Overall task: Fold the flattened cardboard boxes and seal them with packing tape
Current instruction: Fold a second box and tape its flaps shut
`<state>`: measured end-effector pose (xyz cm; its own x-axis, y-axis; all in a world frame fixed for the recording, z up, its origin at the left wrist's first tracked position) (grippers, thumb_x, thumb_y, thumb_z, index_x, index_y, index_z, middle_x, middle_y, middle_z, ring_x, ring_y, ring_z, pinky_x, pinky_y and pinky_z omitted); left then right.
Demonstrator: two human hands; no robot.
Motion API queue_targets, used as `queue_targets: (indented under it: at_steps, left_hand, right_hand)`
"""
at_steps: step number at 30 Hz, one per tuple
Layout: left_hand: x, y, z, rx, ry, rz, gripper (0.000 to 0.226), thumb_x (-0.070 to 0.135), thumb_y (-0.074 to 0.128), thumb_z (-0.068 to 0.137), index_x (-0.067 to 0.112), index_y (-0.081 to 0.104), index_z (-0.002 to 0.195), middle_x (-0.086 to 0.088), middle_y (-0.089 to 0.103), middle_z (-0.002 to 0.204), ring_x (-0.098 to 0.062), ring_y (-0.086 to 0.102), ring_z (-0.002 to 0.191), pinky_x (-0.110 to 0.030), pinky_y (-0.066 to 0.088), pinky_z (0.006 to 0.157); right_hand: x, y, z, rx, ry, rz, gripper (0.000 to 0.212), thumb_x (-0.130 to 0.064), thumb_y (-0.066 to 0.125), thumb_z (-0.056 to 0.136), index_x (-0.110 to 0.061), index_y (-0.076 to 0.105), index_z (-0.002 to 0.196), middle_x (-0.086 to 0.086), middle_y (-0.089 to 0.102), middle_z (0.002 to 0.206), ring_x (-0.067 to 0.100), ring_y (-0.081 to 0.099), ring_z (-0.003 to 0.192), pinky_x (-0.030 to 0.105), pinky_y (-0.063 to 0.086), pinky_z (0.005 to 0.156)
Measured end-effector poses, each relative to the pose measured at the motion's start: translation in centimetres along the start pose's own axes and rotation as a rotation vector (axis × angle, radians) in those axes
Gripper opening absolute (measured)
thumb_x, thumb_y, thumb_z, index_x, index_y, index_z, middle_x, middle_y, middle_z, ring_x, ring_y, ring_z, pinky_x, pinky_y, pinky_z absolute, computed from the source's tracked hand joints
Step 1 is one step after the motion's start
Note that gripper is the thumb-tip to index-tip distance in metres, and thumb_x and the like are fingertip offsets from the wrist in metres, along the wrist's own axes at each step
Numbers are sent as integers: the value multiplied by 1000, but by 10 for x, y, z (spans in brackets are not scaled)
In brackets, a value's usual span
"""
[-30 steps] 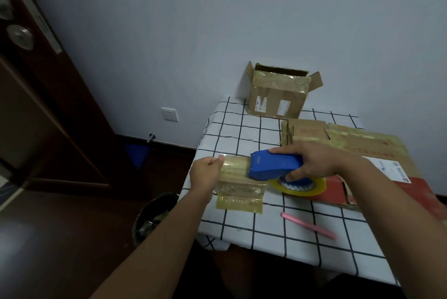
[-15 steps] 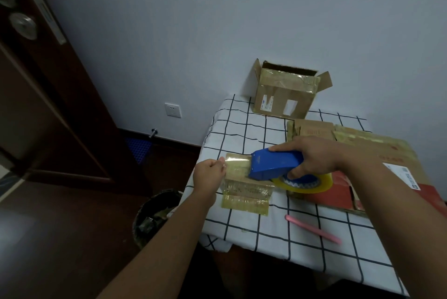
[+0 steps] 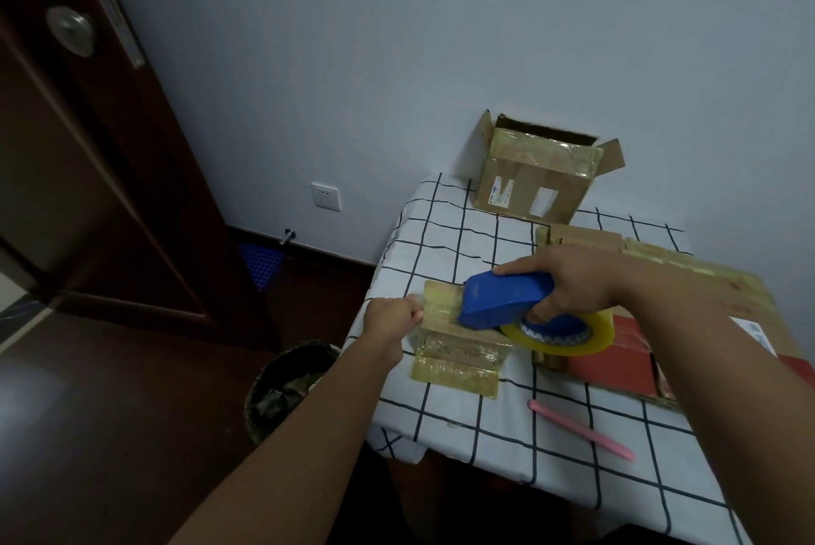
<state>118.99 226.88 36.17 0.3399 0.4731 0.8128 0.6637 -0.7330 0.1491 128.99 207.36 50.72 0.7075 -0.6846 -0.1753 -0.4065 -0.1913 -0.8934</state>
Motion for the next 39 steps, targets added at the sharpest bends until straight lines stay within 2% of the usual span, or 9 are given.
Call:
queue_targets:
  at_steps: [3,6,16,19,21,24,29,33,39]
  left_hand:
    - [-6,-2,4,39,-31,197,11,8,57,93,0,63,90,-13,63,88,-21,60,81,-30,51,69]
    - [-10,2,-4,29,-16,378,35,31,49,100,0,62,109,-9,61,89,-18,57,77,-26,39,55]
    - [-14,-4,-17,50,-59,79,47,16,60,94,34,36,131,-9,60,108,-14,53,71,-22,42,45]
    - [12,-12,-37,197,330,344,28,12,46,100,16,55,127,-1,61,105,-17,61,93,-21,44,69]
    - [14,7,-55,56,530,495,29,20,43,103,20,55,130,4,59,118,-15,59,109,-20,48,80]
    - [-9,28,-57,-151,604,758,51,26,45,102,18,31,151,5,38,150,-13,43,133,-30,44,104]
    - [-8,29,-48,-184,616,877,68,29,45,94,27,13,154,-9,38,151,-24,50,128,-46,48,99]
    - [6,51,-52,-268,848,1219,85,35,54,92,20,1,157,-3,-9,164,-22,-9,150,-47,6,122]
    - [5,60,-37,-351,903,1271,86,61,47,93,17,8,156,0,14,163,-16,5,150,-42,11,122]
  right_hand:
    - [2,1,1,5,-5,0,75,-42,73,83,-53,33,145,-6,49,123,16,49,106,32,41,90]
    - [2,1,-2,15,-16,16,74,-40,73,83,-52,34,145,-6,49,123,16,48,106,29,38,87]
    - [8,5,2,20,-19,52,74,-38,74,82,-55,35,143,-7,48,123,17,49,108,35,43,94]
    - [12,6,1,19,-15,57,74,-39,74,82,-55,35,142,-6,48,125,17,49,109,36,43,95]
    - [13,6,0,22,-11,66,73,-40,74,82,-56,34,142,-7,48,126,18,49,110,36,43,96]
    - [14,6,-1,36,-10,64,73,-40,73,83,-55,34,143,-7,48,127,18,49,110,35,42,93]
    - [11,6,-3,48,-19,79,74,-45,74,82,-54,34,143,-9,49,123,16,49,106,29,39,87]
    - [13,6,-6,69,-29,124,73,-50,74,81,-52,37,143,-9,51,129,15,50,110,34,44,95]
    - [17,10,-11,140,-59,109,69,-57,67,84,-50,35,146,-3,54,133,17,52,113,38,44,99]
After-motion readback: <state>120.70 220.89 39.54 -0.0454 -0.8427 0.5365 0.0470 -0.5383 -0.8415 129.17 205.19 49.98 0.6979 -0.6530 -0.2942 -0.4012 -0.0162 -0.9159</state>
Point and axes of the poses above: each hand's wrist, its own z-axis towards the middle knuckle, its own y-axis out of the palm, x = y × z, the point moved 7 cm from there along z, towards the middle knuckle
